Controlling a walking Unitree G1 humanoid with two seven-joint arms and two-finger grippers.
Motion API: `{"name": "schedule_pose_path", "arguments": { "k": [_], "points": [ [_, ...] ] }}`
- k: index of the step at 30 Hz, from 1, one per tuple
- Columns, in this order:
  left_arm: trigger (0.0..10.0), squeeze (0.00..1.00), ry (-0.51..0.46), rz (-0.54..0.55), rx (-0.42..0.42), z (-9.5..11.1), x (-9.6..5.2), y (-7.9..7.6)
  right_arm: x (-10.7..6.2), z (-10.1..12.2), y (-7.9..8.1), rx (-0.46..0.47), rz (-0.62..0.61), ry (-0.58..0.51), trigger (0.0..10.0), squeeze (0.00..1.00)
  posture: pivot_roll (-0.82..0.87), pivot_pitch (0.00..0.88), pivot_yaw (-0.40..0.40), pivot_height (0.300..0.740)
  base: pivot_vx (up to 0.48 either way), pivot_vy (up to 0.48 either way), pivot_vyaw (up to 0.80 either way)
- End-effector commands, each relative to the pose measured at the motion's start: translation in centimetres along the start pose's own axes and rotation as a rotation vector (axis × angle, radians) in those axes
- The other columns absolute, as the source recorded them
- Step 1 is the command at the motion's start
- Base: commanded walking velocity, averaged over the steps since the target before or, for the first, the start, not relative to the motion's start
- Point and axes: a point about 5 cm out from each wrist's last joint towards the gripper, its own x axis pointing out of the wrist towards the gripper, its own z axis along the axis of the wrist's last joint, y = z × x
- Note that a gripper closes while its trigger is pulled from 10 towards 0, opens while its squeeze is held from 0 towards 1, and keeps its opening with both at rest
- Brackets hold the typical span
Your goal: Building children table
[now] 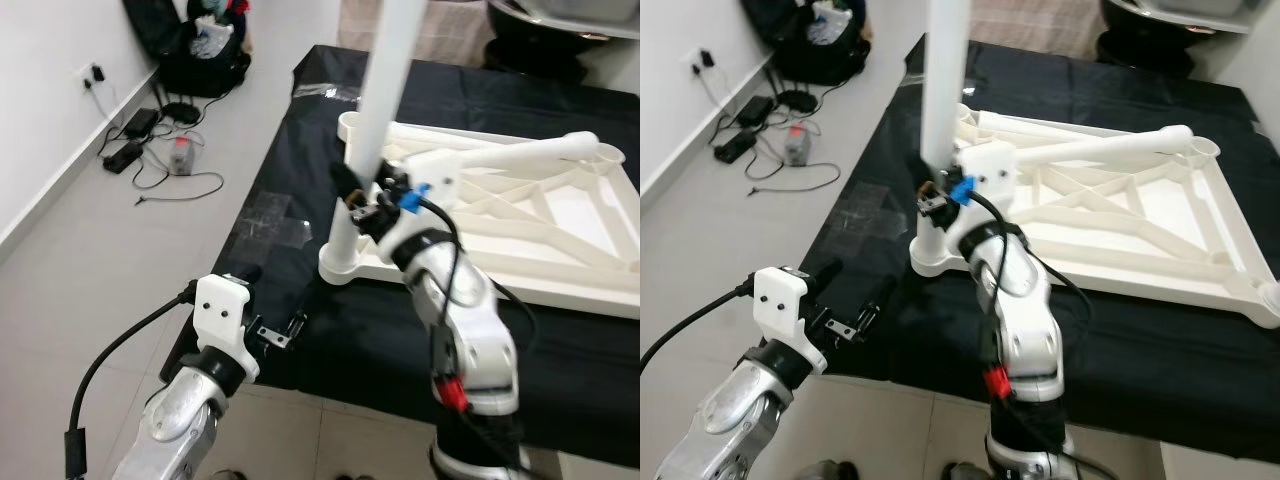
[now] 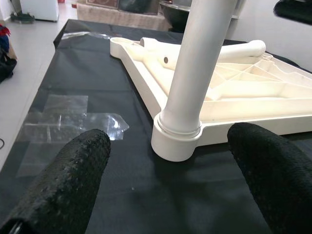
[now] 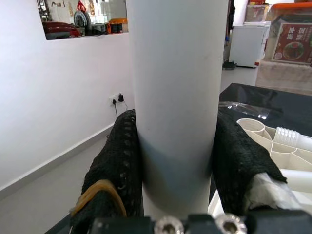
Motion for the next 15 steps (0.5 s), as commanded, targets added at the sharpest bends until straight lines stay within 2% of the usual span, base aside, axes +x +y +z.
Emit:
{"name": "schedule_pose_path", "arguments": {
  "k": [1, 3, 4, 5, 6, 9, 10, 12, 13, 14, 15],
  "points": [
    [10.0, 0.00, 0.014, 0.001, -0.010, -0.5, -0.1, 0.1, -1.1, -5.9, -1.7, 0.026, -0.071, 0.304, 0.0, 0.00, 0.02, 0.178, -0.052, 0.740, 0.000, 0.000, 0.00],
    [10.0, 0.00, 0.014, 0.002, -0.009, -0.5, -0.1, 0.2, -1.1, -5.8, -1.6, 0.030, -0.057, 0.309, 0.0, 0.00, 0.01, 0.177, -0.052, 0.740, 0.000, 0.000, 0.00],
    [10.0, 0.00, 0.014, 0.002, -0.009, -0.5, -0.1, 0.2, -1.5, -5.3, -1.2, 0.040, -0.072, 0.305, 6.5, 0.00, 0.01, 0.181, -0.047, 0.740, 0.000, 0.000, 0.00],
    [10.0, 0.00, 0.014, 0.002, -0.009, -0.5, -0.1, 0.2, -1.5, -5.3, -1.2, 0.040, -0.072, 0.305, 6.5, 0.00, 0.01, 0.181, -0.047, 0.740, 0.000, 0.000, 0.00],
    [10.0, 0.00, 0.014, 0.002, -0.009, -0.5, -0.1, 0.2, -1.7, -4.6, -0.9, 0.053, -0.038, 0.277, 10.0, 0.00, 0.01, 0.188, -0.043, 0.740, 0.000, 0.000, 0.00],
    [10.0, 0.00, 0.014, 0.002, -0.009, -0.5, -0.1, 0.2, -1.7, -4.6, -0.9, 0.053, -0.038, 0.277, 10.0, 0.00, 0.01, 0.188, -0.043, 0.740, 0.000, 0.000, 0.00],
    [10.0, 0.00, 0.014, 0.000, -0.011, -0.4, -0.1, 0.1, -1.9, -3.6, -0.4, 0.096, 0.043, 0.231, 10.0, 1.00, 0.01, 0.197, -0.040, 0.740, 0.000, 0.000, 0.00],
    [10.0, 0.00, 0.014, 0.000, -0.011, -0.4, -0.1, 0.1, -1.9, -3.6, -0.4, 0.096, 0.043, 0.231, 10.0, 1.00, 0.01, 0.197, -0.040, 0.740, 0.000, 0.000, 0.00],
    [10.0, 0.00, 0.013, -0.003, -0.014, -0.3, -0.1, -0.1, -2.2, -2.3, -0.3, 0.133, 0.237, 0.161, 10.0, 1.00, 0.01, 0.215, -0.039, 0.740, 0.000, 0.000, 0.00],
    [10.0, 0.00, 0.011, -0.007, -0.017, -0.3, -0.1, -0.2, -2.4, -1.2, -0.7, 0.131, 0.417, 0.107, 10.0, 1.00, 0.01, 0.222, -0.041, 0.740, 0.000, 0.000, 0.00],
    [10.0, 0.00, 0.011, -0.007, -0.017, -0.3, -0.1, -0.2, -2.4, -1.2, -0.7, 0.131, 0.417, 0.107, 10.0, 1.00, 0.01, 0.222, -0.041, 0.740, 0.000, 0.000, 0.00]
  ]
}}
